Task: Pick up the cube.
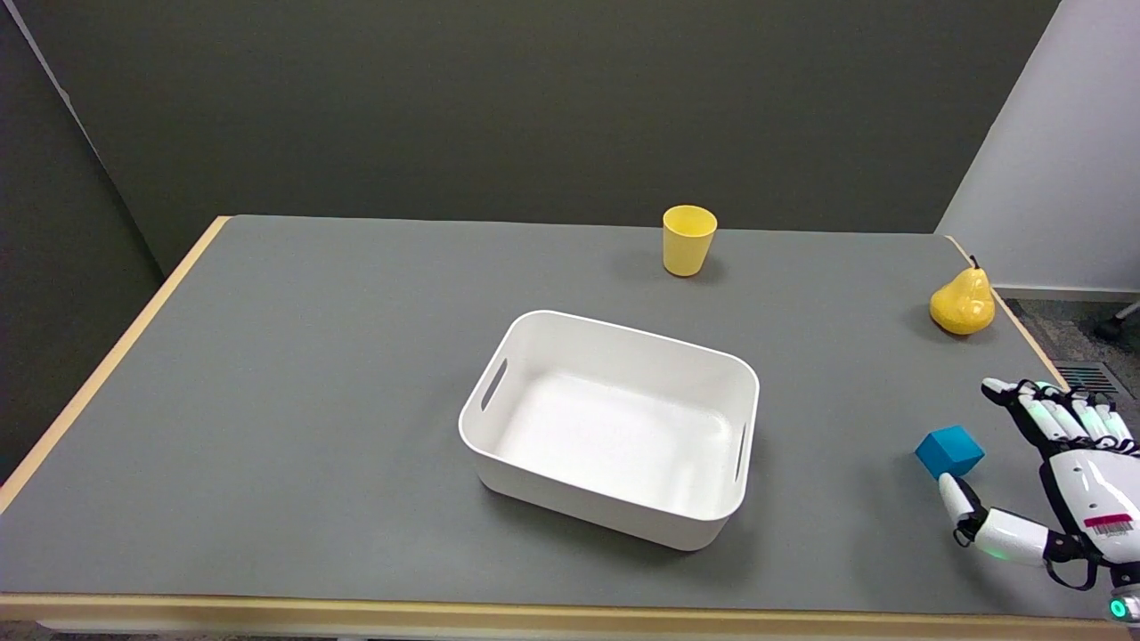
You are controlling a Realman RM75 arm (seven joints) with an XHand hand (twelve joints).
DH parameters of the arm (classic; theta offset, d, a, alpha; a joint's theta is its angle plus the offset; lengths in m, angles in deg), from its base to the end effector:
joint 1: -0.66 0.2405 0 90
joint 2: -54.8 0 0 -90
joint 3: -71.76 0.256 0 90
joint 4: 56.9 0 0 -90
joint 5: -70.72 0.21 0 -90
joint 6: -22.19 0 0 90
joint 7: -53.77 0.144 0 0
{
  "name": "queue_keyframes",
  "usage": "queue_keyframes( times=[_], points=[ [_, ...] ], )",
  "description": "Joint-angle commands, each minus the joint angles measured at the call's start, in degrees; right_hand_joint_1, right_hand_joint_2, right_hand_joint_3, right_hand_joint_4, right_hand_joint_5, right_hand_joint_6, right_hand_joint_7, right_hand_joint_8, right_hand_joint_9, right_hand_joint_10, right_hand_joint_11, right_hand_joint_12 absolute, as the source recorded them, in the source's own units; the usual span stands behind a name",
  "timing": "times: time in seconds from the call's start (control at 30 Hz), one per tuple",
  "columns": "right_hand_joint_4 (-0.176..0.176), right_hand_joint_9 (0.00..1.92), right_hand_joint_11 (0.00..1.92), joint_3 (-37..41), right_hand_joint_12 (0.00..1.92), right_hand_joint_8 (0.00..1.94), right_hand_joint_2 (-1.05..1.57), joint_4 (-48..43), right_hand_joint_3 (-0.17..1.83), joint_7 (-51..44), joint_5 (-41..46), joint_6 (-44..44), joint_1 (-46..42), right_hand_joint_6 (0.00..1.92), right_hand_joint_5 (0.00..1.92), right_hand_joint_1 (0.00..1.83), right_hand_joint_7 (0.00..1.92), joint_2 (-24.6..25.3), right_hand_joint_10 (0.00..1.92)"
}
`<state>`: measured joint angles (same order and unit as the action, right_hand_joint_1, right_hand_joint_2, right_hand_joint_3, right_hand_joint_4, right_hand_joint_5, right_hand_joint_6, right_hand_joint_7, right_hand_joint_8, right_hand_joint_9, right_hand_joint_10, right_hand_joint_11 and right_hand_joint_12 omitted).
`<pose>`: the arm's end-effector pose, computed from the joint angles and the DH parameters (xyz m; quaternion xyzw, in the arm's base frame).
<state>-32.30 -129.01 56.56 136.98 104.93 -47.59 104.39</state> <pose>-0.3011 -0.0524 0.4696 0.5445 0.0346 0.1194 0.8295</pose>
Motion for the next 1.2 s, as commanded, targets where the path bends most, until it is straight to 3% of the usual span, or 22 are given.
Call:
queue_keyframes(
  times=[0.03, 0.37, 0.5, 0.63, 1.2],
  points=[
    [0.051, 0.06, 0.00, -1.53, 0.81, 0.29, 0.60, 3.71, 0.87, -0.35, 3.03, -4.02, 4.34, 0.38, 0.20, 0.46, 0.28, -0.49, 0.55],
    [0.050, 0.09, 0.00, -1.53, 0.81, 0.32, 0.61, 5.06, 0.87, -0.35, 3.19, -7.53, 7.06, 0.37, 0.20, 0.45, 0.32, -0.02, 0.58],
    [0.047, 0.13, 0.00, -2.02, 0.84, 0.49, 0.56, 5.79, 0.96, -0.35, 3.19, -8.50, 8.28, 0.44, 0.16, 0.41, 0.35, 0.31, 0.65],
    [0.042, 0.16, 0.00, -2.17, 0.85, 0.52, 0.57, 5.87, 0.96, -0.35, 3.19, -8.66, 8.67, 0.44, 0.16, 0.41, 0.38, 0.31, 0.67],
    [0.039, 0.19, 0.00, -2.41, 0.87, 0.55, 0.57, 6.59, 0.96, -0.35, 2.96, -9.87, 10.74, 0.44, 0.15, 0.41, 0.41, 0.62, 0.70]
  ],
)
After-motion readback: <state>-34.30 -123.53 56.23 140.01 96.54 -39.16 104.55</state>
